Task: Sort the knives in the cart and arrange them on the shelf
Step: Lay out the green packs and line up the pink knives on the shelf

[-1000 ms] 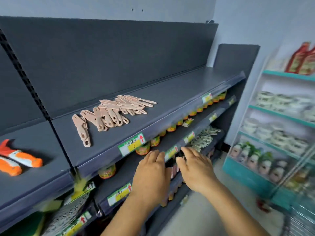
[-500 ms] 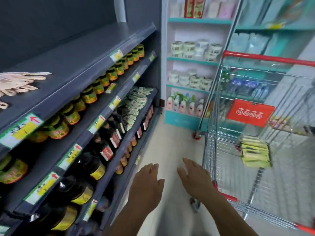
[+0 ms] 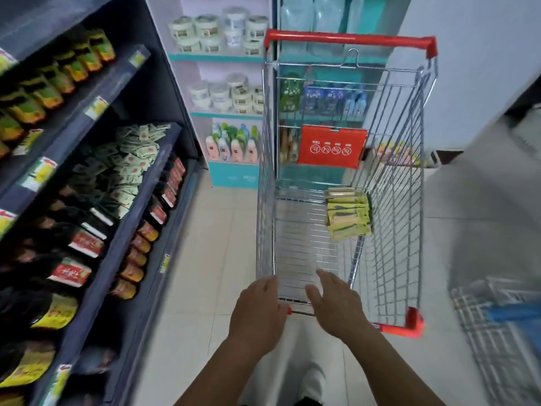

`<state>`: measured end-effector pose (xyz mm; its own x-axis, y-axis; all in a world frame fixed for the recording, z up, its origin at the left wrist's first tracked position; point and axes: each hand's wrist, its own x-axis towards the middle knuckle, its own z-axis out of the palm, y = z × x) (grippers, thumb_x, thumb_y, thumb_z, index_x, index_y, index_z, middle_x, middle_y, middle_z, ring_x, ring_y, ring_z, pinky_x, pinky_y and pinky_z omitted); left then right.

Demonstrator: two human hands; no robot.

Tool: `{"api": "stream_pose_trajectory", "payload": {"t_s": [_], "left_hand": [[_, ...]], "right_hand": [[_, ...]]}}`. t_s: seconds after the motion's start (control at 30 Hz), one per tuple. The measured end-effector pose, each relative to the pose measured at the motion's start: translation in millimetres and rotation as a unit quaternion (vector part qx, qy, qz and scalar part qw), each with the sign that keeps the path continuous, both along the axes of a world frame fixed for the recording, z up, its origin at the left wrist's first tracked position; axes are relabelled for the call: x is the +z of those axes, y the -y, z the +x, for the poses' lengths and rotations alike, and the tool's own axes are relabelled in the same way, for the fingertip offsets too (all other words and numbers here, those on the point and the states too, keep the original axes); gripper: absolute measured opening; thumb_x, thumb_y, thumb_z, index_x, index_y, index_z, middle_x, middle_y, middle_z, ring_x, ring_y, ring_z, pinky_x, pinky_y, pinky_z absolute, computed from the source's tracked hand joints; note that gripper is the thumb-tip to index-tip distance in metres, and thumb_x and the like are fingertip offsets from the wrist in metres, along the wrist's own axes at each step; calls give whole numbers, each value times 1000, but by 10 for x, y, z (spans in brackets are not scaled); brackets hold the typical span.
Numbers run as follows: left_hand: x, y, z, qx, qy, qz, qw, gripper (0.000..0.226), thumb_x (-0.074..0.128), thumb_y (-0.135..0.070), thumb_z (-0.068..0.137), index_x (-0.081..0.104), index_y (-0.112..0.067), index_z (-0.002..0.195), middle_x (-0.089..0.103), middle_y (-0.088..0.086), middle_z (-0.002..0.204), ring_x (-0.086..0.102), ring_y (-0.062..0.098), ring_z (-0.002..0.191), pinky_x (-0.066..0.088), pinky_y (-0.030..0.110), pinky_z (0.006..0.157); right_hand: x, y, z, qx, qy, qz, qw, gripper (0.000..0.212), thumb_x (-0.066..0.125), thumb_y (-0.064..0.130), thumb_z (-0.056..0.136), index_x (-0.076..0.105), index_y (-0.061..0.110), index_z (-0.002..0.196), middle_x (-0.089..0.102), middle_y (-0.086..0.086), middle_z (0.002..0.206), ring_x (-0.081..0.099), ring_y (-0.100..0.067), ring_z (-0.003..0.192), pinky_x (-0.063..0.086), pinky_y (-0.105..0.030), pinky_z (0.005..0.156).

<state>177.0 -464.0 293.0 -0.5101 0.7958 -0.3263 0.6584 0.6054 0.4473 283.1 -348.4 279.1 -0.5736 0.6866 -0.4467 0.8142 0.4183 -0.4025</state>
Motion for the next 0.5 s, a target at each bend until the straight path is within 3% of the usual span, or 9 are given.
{"api": "stream_pose_trajectory", "payload": {"t_s": [0.17,0.5], "left_hand": [[-148,-548,159,-26,1,-28,999,54,42,-37,95,30,-22,146,37,-4,149,36,16,134,30,33,112],[-248,-1476,-335,-102,-14,-27,994,59,39,-38,99,20,-17,150,27,3,154,28,21,139,24,33,114]], "right_hand": [[-126,-502,226,-34,5,-5,999,54,34,42,99,29,19,148,37,-4,151,35,-21,137,28,-36,109],[-288,-1201,-10,-128,-16,-25,991,55,36,40,100,30,14,148,35,-7,152,34,-22,138,29,-36,111]]}}
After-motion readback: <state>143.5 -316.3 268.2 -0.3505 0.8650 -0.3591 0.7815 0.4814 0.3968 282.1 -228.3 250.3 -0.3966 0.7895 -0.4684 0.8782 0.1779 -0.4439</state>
